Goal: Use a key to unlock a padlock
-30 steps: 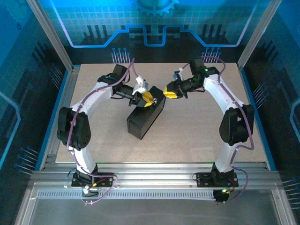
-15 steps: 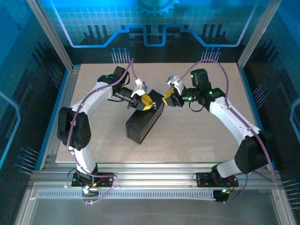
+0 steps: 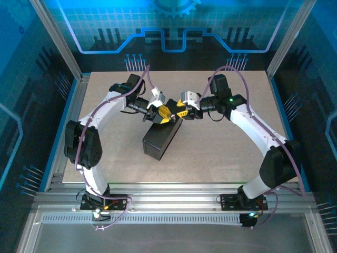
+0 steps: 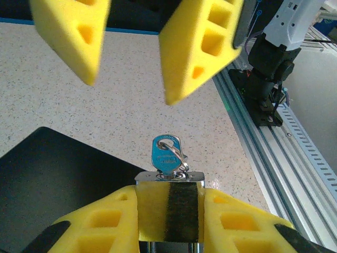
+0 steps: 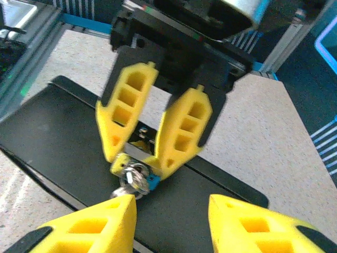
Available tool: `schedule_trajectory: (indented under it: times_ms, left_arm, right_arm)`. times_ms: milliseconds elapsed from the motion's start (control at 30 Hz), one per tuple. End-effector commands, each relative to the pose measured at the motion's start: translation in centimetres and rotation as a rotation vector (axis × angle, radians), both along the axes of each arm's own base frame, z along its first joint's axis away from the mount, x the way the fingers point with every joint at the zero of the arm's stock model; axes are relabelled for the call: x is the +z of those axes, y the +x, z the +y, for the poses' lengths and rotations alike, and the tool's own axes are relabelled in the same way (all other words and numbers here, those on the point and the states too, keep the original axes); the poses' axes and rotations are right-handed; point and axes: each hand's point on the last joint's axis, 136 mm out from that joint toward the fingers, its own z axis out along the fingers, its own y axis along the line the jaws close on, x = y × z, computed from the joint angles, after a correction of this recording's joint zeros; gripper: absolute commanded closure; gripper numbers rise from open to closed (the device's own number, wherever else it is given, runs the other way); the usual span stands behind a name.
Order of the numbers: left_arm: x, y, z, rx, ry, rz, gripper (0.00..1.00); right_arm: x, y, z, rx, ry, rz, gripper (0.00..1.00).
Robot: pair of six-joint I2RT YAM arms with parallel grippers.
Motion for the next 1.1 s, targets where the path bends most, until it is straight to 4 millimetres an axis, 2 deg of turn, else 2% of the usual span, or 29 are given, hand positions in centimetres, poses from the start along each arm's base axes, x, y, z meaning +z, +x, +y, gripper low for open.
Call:
schedule_trajectory:
  times_ms: [0,467,900,1067]
  left_arm:
    - [3.7,-0.3,-0.3,-0.043,-0.117,-0.066,1.00]
    - [4.1,-0.5,-0.2,-0.039,-0.115,-0.077,1.00]
    - [4.6,-0.7,-0.2,-0.040,-0.129,-0.093,1.00]
    - [4.9,-0.8,-0.2,-0.041,-0.134,-0.103,1.00]
  right_arm:
    - [0.4,-1.6,0.8,0.104,0.019,-0.001,0.59]
    - [-0.9,-1.4,2.8,0.142,-0.013,0.026,0.64]
    - [-2.1,-0.7,2.7,0.100,-0.052,0.116,0.90]
    - [-1.3,0.5,3.1,0.038,-0.031,0.218,0.99]
